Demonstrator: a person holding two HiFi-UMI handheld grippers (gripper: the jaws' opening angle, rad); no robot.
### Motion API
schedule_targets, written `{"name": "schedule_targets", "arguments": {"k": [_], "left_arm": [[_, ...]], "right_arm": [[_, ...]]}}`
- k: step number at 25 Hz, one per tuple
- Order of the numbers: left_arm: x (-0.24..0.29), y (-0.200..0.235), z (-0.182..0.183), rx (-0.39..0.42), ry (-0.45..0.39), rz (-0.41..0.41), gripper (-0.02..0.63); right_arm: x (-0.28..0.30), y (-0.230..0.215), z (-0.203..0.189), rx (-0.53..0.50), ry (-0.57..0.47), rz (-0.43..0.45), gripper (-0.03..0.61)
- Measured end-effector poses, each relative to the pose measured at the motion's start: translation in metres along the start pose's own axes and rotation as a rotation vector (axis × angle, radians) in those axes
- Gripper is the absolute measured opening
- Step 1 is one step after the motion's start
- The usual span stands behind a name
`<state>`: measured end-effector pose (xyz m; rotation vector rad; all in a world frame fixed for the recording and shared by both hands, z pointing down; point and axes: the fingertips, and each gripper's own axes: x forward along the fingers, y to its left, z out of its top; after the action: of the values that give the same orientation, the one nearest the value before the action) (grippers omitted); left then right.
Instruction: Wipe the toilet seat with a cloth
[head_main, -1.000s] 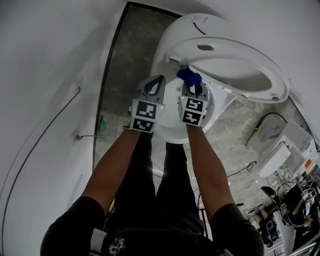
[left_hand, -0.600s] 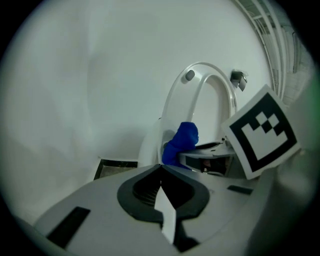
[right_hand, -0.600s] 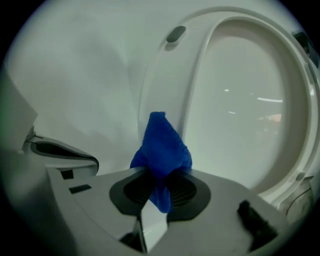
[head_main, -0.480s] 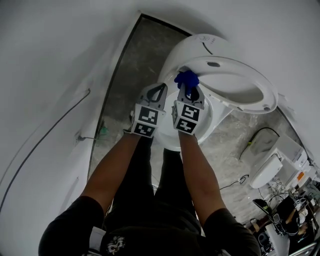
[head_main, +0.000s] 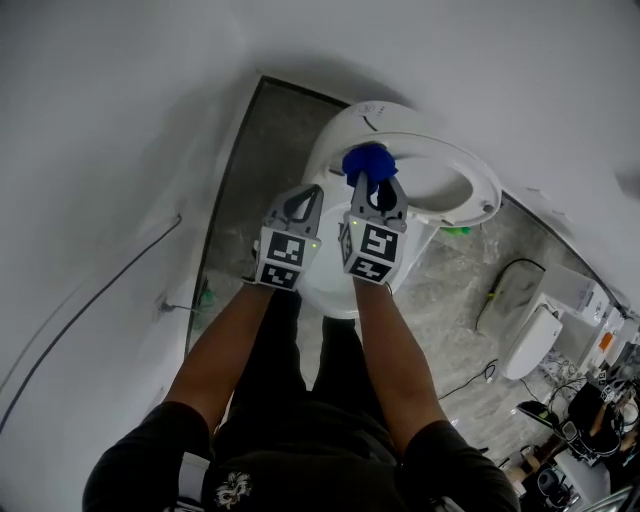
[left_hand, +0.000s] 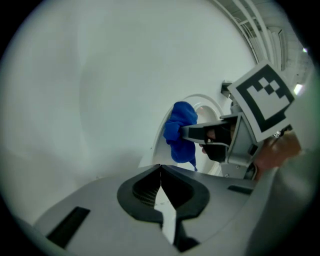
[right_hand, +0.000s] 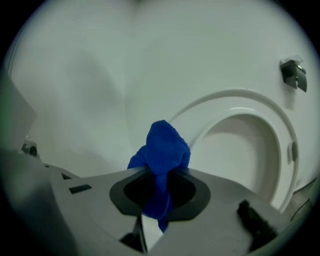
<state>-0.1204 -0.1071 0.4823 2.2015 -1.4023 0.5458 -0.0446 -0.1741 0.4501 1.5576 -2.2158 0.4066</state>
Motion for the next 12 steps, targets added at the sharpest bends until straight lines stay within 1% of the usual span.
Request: {"name": "schedule_targets", "arguments": {"k": [2,4,6,12], "left_arm": [[0.001,-0.001,0.020,0.037,-0.017,-0.007,0.011],[0.003,-0.003,0.038,0.075,-0.038,-0.005,0.009],[0.006,-0.009,0.057,0.098,-0.068,-0.007,0.009],[0.010,-0.028,0.109,0.169,-0.137,-0.040,0.011]], "right_arm": [[-0.006,-0.008,0.016,-0.001,-0.026,-0.017,0.069],[-0.011,-0.014,0.028,-0.013,-0.046,-0.015,0.069],[-0.018,-0.022,0.036,-0.021,-0.064,-0.019,0.069],[-0.041,-0.059,0.071,0.028,-0.135,-0.099,0.069]]}}
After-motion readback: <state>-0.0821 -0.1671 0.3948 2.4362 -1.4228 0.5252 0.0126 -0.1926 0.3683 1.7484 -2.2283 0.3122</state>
